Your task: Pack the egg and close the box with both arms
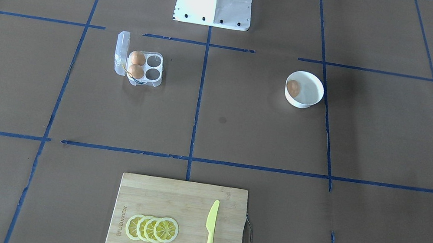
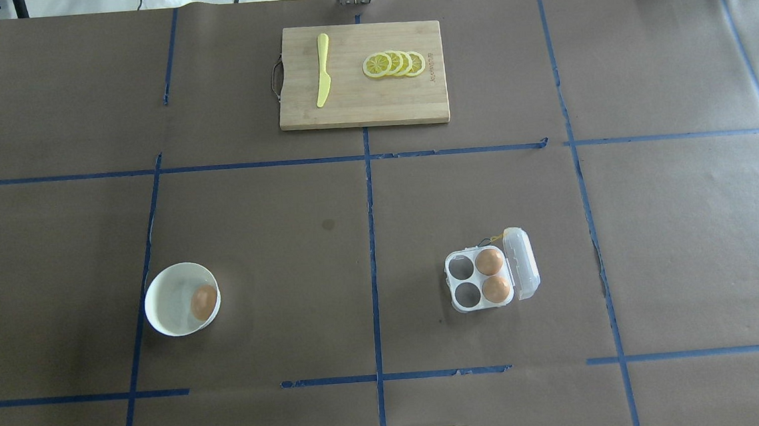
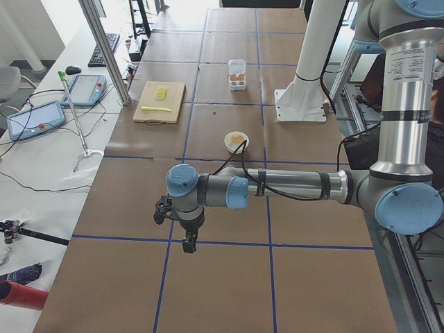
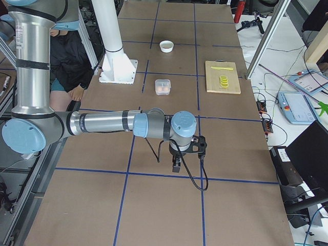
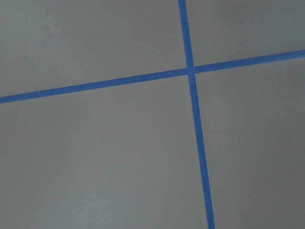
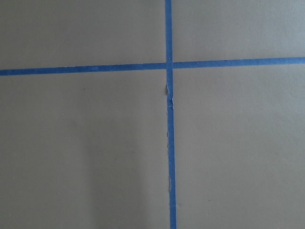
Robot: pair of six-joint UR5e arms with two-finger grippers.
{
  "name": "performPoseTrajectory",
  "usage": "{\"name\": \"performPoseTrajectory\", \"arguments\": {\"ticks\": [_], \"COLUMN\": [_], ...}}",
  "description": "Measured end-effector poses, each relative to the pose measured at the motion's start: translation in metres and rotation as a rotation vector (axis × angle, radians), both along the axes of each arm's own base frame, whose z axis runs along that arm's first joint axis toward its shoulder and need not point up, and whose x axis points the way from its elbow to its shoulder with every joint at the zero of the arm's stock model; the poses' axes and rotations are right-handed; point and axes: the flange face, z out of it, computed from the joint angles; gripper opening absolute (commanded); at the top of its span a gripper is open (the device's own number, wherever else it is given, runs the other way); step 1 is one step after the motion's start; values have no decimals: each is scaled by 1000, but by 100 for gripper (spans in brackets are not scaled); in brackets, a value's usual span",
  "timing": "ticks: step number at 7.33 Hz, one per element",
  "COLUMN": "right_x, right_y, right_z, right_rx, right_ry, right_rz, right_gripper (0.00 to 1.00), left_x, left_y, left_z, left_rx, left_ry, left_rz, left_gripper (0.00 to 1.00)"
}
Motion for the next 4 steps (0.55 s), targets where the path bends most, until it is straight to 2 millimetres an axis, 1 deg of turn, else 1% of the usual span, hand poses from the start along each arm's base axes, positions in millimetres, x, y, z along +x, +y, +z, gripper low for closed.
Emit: {"name": "performPoseTrajectory", "arguments": {"ticks": [1,2,3,4], "right_x": [0,0,0,0], "right_y": [0,0,-1,-1], "right_z": [0,-1,-1,-2], "right_rx": [1,1,2,3], "right_ry": [0,0,0,-1], "right_rz": [0,1,2,2], "right_gripper": [100,100,100,100], "left_x": [0,1,3,6], "left_y": [-1,-5,-16,-40], "left_z": [-3,-15,-36,-71], "left_rx": [7,30,78,164], "left_ry": [2,10,24,34], "left_rz": [0,-2,-4,-4], "left_gripper": [100,100,100,100]}}
